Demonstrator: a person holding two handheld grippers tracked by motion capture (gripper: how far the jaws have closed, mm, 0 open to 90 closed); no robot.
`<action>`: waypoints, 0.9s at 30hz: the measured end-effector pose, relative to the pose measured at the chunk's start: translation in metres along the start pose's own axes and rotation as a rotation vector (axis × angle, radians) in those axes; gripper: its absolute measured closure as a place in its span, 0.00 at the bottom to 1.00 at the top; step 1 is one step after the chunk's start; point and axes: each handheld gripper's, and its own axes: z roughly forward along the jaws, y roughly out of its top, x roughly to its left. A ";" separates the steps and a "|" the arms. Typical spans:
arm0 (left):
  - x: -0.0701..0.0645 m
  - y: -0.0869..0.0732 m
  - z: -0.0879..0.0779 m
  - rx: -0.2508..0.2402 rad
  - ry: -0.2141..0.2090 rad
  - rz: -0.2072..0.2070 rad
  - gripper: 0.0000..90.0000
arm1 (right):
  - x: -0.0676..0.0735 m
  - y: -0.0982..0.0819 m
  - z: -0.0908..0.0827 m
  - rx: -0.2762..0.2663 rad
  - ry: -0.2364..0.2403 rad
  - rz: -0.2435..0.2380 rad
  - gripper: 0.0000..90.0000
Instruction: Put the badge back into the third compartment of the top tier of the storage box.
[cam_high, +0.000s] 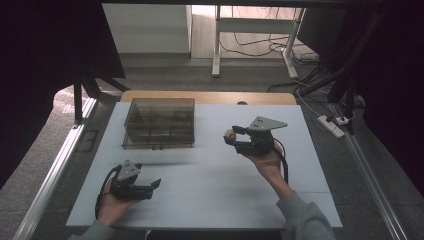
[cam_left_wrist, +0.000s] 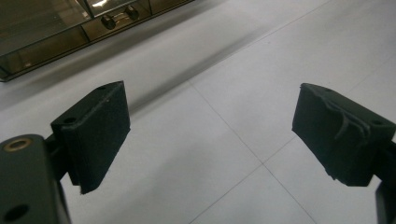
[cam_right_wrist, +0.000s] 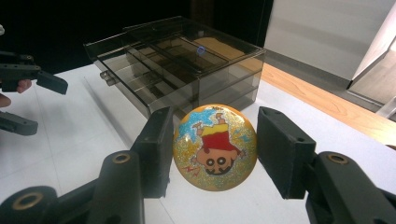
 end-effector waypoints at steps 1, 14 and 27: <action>0.000 0.000 0.000 0.000 0.000 0.000 0.13 | 0.000 0.000 0.001 0.000 0.001 0.000 0.53; 0.000 0.000 0.000 0.000 -0.001 0.000 0.13 | 0.004 0.003 0.016 0.003 0.023 -0.004 0.53; 0.000 0.000 0.000 -0.003 0.000 -0.001 0.13 | 0.011 0.010 0.030 -0.001 0.050 -0.014 0.53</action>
